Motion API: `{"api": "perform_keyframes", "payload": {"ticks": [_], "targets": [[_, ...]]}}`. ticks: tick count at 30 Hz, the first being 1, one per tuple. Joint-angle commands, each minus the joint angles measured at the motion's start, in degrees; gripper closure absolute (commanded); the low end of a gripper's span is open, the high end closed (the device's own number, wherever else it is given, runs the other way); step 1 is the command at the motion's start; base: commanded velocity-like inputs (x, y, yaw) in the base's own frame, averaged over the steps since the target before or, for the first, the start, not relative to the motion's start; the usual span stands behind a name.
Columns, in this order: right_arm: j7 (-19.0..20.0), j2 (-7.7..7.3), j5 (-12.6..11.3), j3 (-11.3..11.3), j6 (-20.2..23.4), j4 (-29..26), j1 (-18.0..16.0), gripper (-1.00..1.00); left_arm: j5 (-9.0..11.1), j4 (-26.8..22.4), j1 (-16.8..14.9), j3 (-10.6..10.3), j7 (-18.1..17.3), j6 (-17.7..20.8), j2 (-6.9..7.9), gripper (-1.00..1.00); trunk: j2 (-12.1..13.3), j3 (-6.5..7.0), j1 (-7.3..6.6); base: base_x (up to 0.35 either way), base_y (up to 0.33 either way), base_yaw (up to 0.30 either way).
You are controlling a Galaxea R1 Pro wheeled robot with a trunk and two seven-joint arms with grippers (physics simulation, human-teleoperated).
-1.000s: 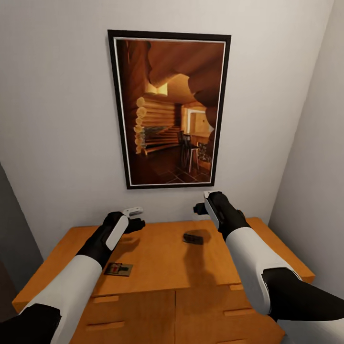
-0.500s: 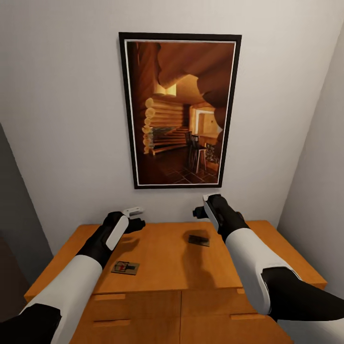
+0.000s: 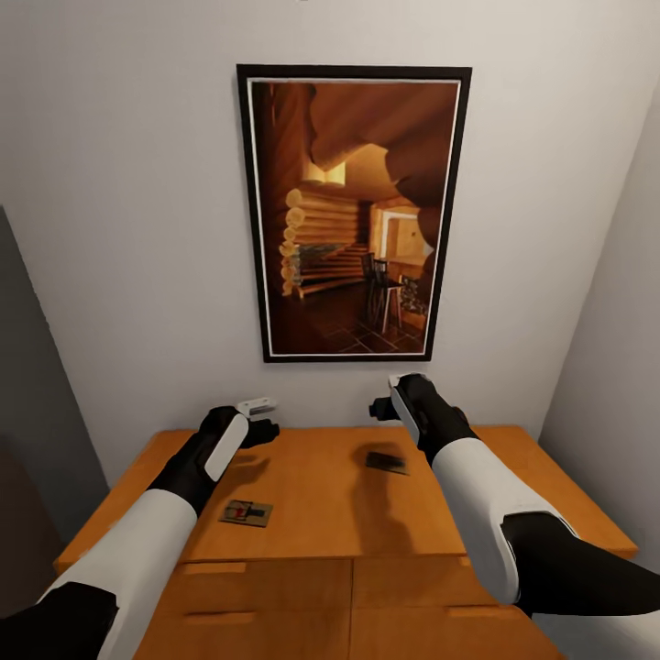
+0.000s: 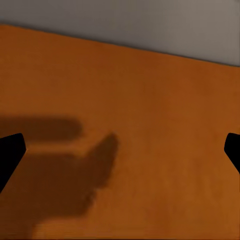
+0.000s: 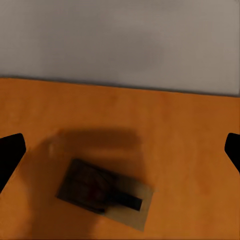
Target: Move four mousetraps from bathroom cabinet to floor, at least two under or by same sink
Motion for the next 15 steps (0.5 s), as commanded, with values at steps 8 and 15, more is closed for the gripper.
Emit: {"api": "perform_keyframes", "payload": {"ticks": [8,15], "targets": [[0.26,0.02,0.6,-0.15,0.46,-0.05,-0.03,-1.0,0.53,-0.04,-0.06,-0.19,0.56,0.07,0.04,-1.0,-0.06,0.05,0.01,0.0,0.0,0.091],[0.33,0.02,0.43,-0.12,0.46,0.09,-0.03,-1.0,0.52,-0.04,-0.06,-0.2,0.56,0.01,0.04,-1.0,-0.06,0.06,0.01,0.0,0.0,0.012]]}}
